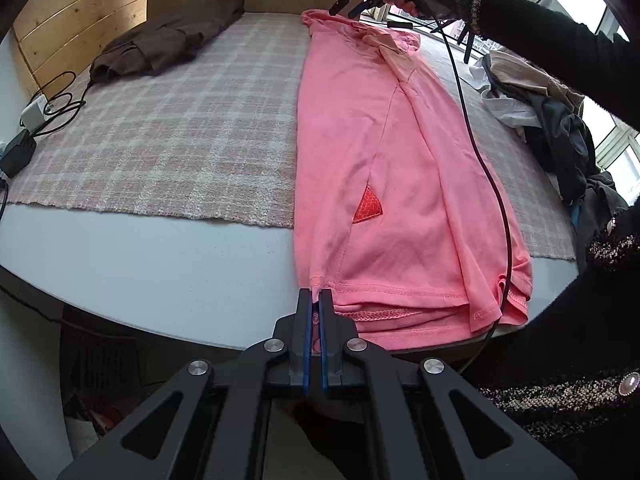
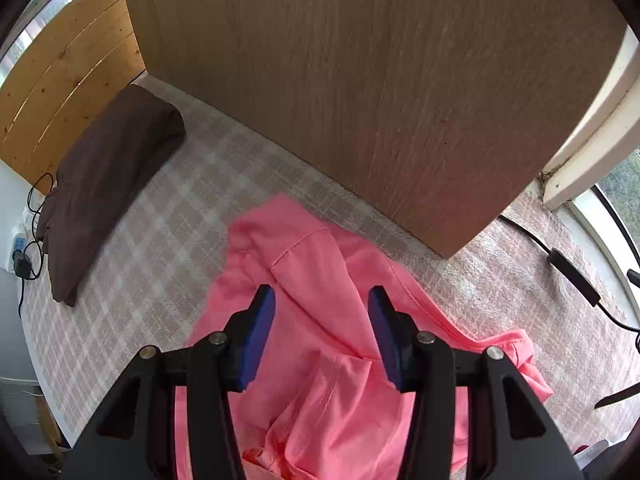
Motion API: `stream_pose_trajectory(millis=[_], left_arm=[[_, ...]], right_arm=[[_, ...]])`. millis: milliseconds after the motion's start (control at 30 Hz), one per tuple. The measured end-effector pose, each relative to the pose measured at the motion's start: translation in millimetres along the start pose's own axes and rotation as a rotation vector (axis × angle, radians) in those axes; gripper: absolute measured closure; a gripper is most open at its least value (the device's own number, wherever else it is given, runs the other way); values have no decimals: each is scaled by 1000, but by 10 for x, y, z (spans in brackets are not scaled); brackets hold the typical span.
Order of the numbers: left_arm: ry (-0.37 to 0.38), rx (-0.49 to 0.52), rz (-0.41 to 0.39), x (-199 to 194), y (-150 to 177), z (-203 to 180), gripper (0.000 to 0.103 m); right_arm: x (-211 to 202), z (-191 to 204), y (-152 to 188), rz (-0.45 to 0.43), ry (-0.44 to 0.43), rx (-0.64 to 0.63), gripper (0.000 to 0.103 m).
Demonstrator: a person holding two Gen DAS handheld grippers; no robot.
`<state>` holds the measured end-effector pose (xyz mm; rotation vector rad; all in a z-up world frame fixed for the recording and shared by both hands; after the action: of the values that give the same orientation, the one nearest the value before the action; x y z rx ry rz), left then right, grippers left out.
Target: Fold clothes
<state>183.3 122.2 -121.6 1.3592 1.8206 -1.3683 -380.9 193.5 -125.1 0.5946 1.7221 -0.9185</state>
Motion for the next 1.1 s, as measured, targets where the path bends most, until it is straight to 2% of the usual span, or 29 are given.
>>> stream_pose_trajectory(millis=[67,100,133,167,200,233,267,300,400,567,733,867,1100], left_arm=[[-8,3,4,20,-19,-15,99],[-11,6,7,31,-33,-24,96],[-19,9,-1,31,-50,-30,87],[-26,13,-10,31,-67,-36,87],[-20,16,-19,27,-82,-42,88],[-14,20,-29,22,-96,-48,102],[-16,21,-32,13,-93,-51,101],[-17,23,-35,4,-89,-54,101],[-23,28,-44,-23,-79,-61,101],[-16,-23,-65,-133,-13,-4,101],[-24,-32,-90,-230,18,-14,101],[-59,-55,-78,-209,44,82,101],[-53,-76,-66,-130,56,133,101]], right_arm=[[66,61,4,22,-23,-29,55],[81,91,12,23,-25,-42,55],[92,119,22,22,-25,-54,56],[94,154,35,22,-27,-72,56],[93,191,48,22,-29,-90,62],[93,227,62,22,-31,-108,69],[93,263,75,22,-33,-126,84],[80,299,85,14,-25,-146,91],[2,349,93,-27,-35,-170,98],[-112,284,39,-76,-70,-120,100],[-243,291,-15,-111,-79,-99,101],[-364,249,-117,-171,-121,-61,101],[-212,308,-149,-135,-103,-63,101]])
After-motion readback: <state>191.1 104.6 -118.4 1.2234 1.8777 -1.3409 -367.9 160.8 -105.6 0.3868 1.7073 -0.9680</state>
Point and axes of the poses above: each gripper's, at about its wrist camera, not at the fingertips, and x roughly the way its jaws point, z to its left, y to its underside, the point moved 1 cm from there along x, roughly the way its jaws point, and after that the axes turned 15 degrees about y, right-handed, at the moved point
